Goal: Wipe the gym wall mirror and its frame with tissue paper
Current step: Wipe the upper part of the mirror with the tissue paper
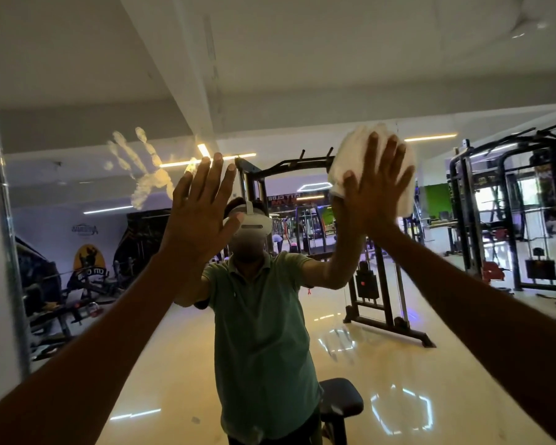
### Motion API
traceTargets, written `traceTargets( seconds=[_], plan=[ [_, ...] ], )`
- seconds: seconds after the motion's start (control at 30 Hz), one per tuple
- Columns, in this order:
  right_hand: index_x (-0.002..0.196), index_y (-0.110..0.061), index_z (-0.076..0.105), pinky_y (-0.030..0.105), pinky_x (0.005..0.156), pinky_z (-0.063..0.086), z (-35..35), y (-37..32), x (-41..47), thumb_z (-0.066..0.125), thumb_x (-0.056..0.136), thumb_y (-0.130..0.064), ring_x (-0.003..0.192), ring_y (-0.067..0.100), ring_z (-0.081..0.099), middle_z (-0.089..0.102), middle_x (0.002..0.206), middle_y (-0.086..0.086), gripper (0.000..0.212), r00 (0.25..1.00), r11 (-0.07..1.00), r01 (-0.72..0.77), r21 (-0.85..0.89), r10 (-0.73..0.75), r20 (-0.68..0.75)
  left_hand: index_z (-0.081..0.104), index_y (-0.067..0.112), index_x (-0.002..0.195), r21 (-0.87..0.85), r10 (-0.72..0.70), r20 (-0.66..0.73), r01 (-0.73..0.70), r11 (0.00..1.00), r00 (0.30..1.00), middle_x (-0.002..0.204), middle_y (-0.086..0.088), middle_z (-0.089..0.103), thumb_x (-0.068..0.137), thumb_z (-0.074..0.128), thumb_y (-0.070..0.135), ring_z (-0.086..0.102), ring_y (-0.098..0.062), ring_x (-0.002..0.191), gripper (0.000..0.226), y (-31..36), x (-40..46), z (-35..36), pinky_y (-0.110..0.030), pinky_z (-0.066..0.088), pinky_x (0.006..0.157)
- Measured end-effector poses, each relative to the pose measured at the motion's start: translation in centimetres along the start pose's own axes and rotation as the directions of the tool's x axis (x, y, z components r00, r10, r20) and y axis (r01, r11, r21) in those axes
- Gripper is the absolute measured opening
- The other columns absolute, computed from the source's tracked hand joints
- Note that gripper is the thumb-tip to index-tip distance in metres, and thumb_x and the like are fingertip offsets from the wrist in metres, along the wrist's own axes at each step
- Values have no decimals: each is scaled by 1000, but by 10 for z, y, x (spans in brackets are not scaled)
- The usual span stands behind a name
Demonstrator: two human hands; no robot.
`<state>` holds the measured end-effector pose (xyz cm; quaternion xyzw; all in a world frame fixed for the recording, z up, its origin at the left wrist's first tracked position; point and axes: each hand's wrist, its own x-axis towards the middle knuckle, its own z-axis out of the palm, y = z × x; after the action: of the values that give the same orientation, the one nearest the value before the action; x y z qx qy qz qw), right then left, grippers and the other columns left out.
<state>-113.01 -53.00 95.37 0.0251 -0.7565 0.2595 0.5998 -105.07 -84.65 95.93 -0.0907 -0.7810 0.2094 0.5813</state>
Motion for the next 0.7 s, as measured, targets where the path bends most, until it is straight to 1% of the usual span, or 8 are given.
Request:
traceTargets(
  seconds=[0.07,0.17,0.33,0.4,0.47,0.57,0.6,0.7],
  plan=[
    [168,-21,4,71,123,3,10,-48,-26,14,98,-68,159,46,-3,-4,173,23,84,1000,1000,19,-14,-20,-23,9,14,166,-6,1,-8,-1,1000,1000,173,-15,0,102,22,61,-1,-34,160,81,0,0,1,-53,7,128],
    [168,-24,5,72,123,-4,30,-88,-80,21,102,-66,159,46,-8,-8,173,24,80,939,939,341,-33,-339,49,9,14,166,-11,23,-14,-23,1000,1000,173,-14,0,102,14,65,0,-34,160,82,-3,1,1,-52,5,127],
    [168,-25,9,71,123,3,20,-36,-63,29,106,-60,160,42,-4,-2,174,21,74,779,777,626,-66,-618,106,10,13,166,-7,47,28,-47,999,998,173,-15,-1,97,21,65,0,-35,159,87,-7,0,-5,-49,1,126],
    [168,-25,10,70,123,9,9,1,-26,21,107,-60,160,42,0,2,174,21,72,861,853,509,-117,-503,74,11,13,165,-23,45,29,-44,999,999,173,-16,0,95,24,66,1,-36,159,89,-6,0,-8,-52,4,125],
    [168,-23,11,70,123,10,-1,26,6,9,105,-66,160,43,3,4,174,21,76,970,965,242,-102,-242,18,13,11,165,-20,34,17,-34,999,999,172,-18,3,94,26,67,4,-38,159,91,-3,0,-7,-54,7,125],
    [168,-22,12,72,122,9,3,-10,-5,2,102,-69,159,45,3,4,173,23,82,999,1000,7,-15,-7,-50,12,11,165,-6,11,17,-11,1000,1000,172,-19,4,94,30,67,5,-39,159,92,1,1,-3,-56,10,124],
    [168,-22,11,71,123,6,10,-32,-25,7,102,-67,159,45,0,1,173,23,80,998,999,41,-15,-42,-47,11,12,165,-6,1,17,-1,1000,1000,172,-18,3,93,31,66,5,-39,159,92,2,1,-3,-57,11,124],
    [168,-24,10,69,124,-1,32,-76,-114,29,104,-61,160,41,-9,-6,174,20,77,919,921,389,19,-390,55,11,12,165,-20,7,3,-7,1000,1000,172,-18,3,95,29,67,4,-38,159,91,4,-1,-4,-57,11,125]
  ],
)
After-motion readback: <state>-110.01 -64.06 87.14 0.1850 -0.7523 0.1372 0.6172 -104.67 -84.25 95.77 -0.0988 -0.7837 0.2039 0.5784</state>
